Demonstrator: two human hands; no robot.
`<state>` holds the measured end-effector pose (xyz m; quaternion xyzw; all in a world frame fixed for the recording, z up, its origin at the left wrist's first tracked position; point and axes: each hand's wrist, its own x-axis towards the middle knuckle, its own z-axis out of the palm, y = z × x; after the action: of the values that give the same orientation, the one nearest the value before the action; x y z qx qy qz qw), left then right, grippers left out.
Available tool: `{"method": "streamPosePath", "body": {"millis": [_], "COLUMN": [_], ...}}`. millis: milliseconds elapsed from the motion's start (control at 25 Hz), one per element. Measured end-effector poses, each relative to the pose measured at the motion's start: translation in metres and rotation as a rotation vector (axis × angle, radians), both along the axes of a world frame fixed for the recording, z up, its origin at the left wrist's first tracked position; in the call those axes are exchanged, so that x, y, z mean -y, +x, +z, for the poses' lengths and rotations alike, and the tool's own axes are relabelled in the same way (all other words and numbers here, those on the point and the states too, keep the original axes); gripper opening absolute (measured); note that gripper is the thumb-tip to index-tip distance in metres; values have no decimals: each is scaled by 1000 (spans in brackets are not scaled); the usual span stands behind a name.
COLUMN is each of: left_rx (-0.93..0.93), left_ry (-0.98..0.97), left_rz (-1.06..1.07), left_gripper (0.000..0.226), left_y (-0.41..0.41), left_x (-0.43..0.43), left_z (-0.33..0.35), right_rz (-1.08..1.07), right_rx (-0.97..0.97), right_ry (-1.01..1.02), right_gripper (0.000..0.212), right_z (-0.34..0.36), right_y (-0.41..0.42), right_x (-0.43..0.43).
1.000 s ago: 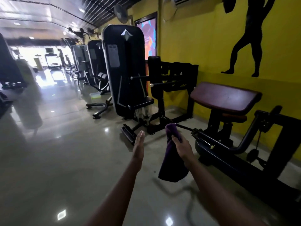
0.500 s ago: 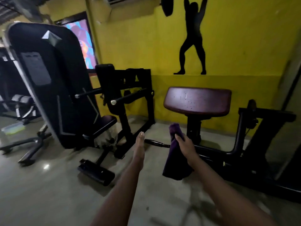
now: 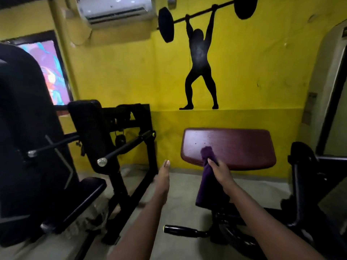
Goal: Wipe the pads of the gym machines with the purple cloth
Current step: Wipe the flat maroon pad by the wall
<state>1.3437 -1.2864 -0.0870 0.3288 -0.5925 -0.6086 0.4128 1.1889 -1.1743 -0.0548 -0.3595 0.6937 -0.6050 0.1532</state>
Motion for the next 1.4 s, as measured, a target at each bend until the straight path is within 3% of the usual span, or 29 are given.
{"method": "streamPosePath", "body": {"millis": [40, 160, 320, 640, 800, 920, 1120, 1240, 1400], "left_rx": [24, 7, 14, 76, 148, 60, 8, 167, 252], "left_ry": [8, 8, -6, 154, 107, 175, 426, 283, 103], "left_rz": [-19, -91, -220, -291, -154, -183, -117, 20, 84], "left_gripper": [92, 59, 42, 74, 55, 58, 105, 103, 102], "left_y": [-10, -44, -108, -229, -257, -275, -299, -304, -306], "left_x": [20, 73, 164, 318, 347, 363, 364, 356, 355], "left_z": [1, 13, 16, -53, -73, -95, -118, -113, -114], "right_rz": [-15, -80, -234, -470, -390, -430, -401, -334, -453], "right_rx": [-4, -10, -39, -379, -471, -765, -1040, -1151, -1084], "right_ry": [3, -4, 28, 382, 509, 621, 605, 537, 500], "right_gripper": [20, 21, 22, 37, 52, 67, 77, 71, 64], "right_z": [0, -3, -14, -37, -93, -131, -131, -107, -83], "right_y": [-8, -41, -93, -159, -163, -153, -186, -241, -270], "right_x": [20, 83, 166, 306, 360, 376, 385, 395, 415]}}
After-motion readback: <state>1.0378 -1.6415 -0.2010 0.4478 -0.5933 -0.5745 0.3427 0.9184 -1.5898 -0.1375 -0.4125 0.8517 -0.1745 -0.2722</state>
